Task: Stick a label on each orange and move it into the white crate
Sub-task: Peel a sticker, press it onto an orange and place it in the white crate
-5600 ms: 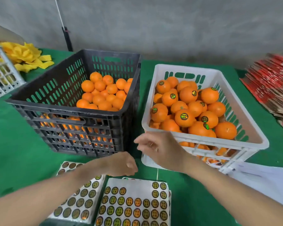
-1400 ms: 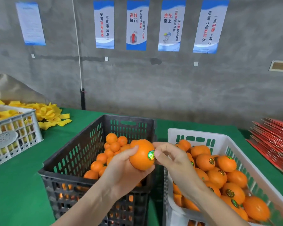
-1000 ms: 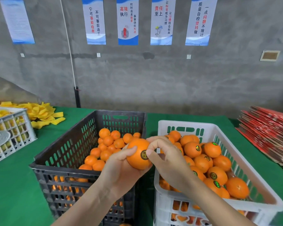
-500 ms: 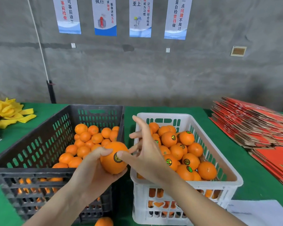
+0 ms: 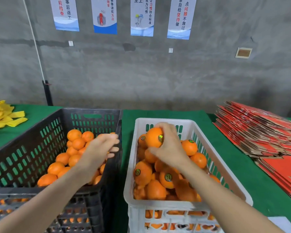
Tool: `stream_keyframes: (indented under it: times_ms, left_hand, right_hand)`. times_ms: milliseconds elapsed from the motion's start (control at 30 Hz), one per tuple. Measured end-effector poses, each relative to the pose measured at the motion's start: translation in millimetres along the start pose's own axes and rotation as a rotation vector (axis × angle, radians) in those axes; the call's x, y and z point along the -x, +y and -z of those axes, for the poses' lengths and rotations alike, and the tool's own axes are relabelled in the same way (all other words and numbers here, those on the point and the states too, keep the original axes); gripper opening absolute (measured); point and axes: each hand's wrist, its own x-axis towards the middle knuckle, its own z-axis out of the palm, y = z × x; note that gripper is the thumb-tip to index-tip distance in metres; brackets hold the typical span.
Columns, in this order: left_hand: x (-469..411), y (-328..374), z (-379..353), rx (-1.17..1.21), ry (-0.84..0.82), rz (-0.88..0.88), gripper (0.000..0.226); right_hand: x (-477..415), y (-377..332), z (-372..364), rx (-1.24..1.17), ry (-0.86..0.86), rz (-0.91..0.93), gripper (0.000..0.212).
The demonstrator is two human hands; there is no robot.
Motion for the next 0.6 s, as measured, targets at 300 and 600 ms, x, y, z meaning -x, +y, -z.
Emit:
stream_keyframes:
  times_ms: [300, 600]
  left_hand:
    - [-33.0, -18.3, 37.9, 0.25, 0.131, 0.216, 0.026]
    - [-29.3, -18.1, 42.6, 0.184, 0.102, 0.125, 0.028]
  right_hand:
    - [-101.6, 147.9, 7.7, 0.484, 0.017, -0.476, 0.055]
    - [-123.3, 187.4, 5.7, 0.491, -0.209, -0.699, 0.067]
